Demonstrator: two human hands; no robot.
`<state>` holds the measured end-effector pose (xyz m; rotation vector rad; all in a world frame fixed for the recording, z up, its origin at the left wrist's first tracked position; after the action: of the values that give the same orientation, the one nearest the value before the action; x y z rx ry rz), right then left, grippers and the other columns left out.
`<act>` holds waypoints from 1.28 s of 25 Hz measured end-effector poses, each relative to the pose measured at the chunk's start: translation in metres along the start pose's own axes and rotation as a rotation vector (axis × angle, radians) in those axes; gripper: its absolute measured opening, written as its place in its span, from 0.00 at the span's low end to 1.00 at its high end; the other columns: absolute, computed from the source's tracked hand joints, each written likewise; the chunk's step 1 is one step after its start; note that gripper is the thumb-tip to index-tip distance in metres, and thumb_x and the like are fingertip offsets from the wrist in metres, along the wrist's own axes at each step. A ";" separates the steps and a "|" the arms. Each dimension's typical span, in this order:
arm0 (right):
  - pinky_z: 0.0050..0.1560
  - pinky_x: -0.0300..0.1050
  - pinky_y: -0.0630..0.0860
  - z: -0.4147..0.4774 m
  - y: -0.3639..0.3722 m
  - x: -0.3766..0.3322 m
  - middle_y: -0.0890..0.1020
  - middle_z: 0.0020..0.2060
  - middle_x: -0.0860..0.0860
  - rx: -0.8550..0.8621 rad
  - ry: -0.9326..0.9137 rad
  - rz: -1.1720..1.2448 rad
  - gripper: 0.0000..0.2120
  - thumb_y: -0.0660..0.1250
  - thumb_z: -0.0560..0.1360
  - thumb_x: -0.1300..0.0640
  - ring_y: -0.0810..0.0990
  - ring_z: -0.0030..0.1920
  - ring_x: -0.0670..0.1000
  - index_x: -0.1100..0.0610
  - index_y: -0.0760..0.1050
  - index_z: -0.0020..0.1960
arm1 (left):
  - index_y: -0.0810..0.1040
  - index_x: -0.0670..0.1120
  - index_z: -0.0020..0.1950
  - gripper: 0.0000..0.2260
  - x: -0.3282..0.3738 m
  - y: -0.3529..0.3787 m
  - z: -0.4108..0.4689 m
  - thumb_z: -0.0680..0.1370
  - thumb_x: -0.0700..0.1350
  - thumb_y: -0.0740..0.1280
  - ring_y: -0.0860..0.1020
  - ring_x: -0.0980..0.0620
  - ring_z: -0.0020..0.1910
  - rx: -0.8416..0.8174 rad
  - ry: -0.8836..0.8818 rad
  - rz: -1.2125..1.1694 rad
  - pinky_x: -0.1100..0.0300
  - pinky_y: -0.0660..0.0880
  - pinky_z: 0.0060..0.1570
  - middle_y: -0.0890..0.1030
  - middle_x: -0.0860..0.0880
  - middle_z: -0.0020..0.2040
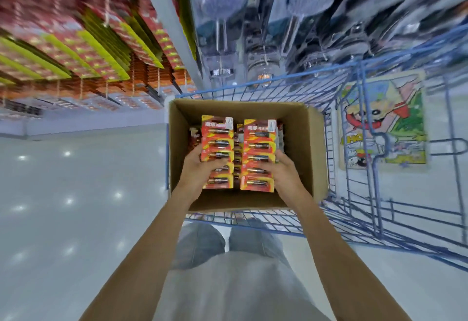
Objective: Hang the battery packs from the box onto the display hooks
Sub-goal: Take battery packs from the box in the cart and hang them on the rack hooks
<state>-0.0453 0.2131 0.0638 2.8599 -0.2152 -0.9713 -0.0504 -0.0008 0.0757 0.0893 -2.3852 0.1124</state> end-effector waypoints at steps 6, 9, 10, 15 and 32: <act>0.64 0.62 0.78 -0.070 0.029 -0.077 0.85 0.59 0.54 -0.136 -0.203 0.002 0.16 0.69 0.80 0.64 0.85 0.59 0.55 0.53 0.77 0.66 | 0.79 0.54 0.66 0.18 0.078 -0.022 -0.073 0.78 0.43 0.74 0.86 0.49 0.55 -0.062 0.164 -0.125 0.50 0.84 0.51 0.87 0.51 0.56; 0.64 0.66 0.78 -0.096 0.048 -0.109 0.85 0.60 0.53 -0.180 -0.292 -0.031 0.17 0.71 0.79 0.62 0.85 0.60 0.56 0.54 0.76 0.67 | 0.79 0.53 0.66 0.16 0.106 -0.029 -0.102 0.78 0.45 0.73 0.87 0.48 0.54 -0.064 0.250 -0.172 0.48 0.83 0.51 0.87 0.50 0.56; 0.65 0.66 0.77 -0.104 0.055 -0.120 0.85 0.60 0.53 -0.197 -0.326 -0.045 0.17 0.71 0.79 0.60 0.85 0.61 0.57 0.53 0.76 0.68 | 0.78 0.53 0.67 0.17 0.113 -0.032 -0.109 0.78 0.45 0.72 0.87 0.47 0.55 -0.060 0.274 -0.186 0.47 0.83 0.51 0.87 0.49 0.57; 0.63 0.62 0.79 -0.133 0.103 -0.160 0.85 0.60 0.54 -0.270 -0.415 -0.043 0.16 0.69 0.81 0.56 0.85 0.61 0.58 0.53 0.77 0.68 | 0.78 0.51 0.68 0.17 0.148 -0.068 -0.132 0.79 0.41 0.72 0.86 0.43 0.55 -0.020 0.380 -0.244 0.46 0.84 0.50 0.87 0.46 0.57; 0.50 0.53 0.85 -0.202 0.387 -0.232 0.88 0.54 0.52 -0.332 -0.701 -0.085 0.10 0.69 0.80 0.58 0.87 0.54 0.55 0.53 0.79 0.61 | 0.79 0.48 0.67 0.20 0.279 -0.334 -0.190 0.75 0.41 0.73 0.85 0.43 0.58 0.037 0.742 -0.344 0.44 0.83 0.52 0.86 0.46 0.60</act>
<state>-0.1415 -0.1159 0.4201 2.1519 0.0169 -1.7991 -0.0925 -0.3219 0.4232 0.4001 -1.6012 0.0176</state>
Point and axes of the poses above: each hand's wrist, its own z-axis towards the middle knuckle, its own y-axis out of the palm, x = y × z, the point moved 8 cm from there along z, towards the middle knuckle
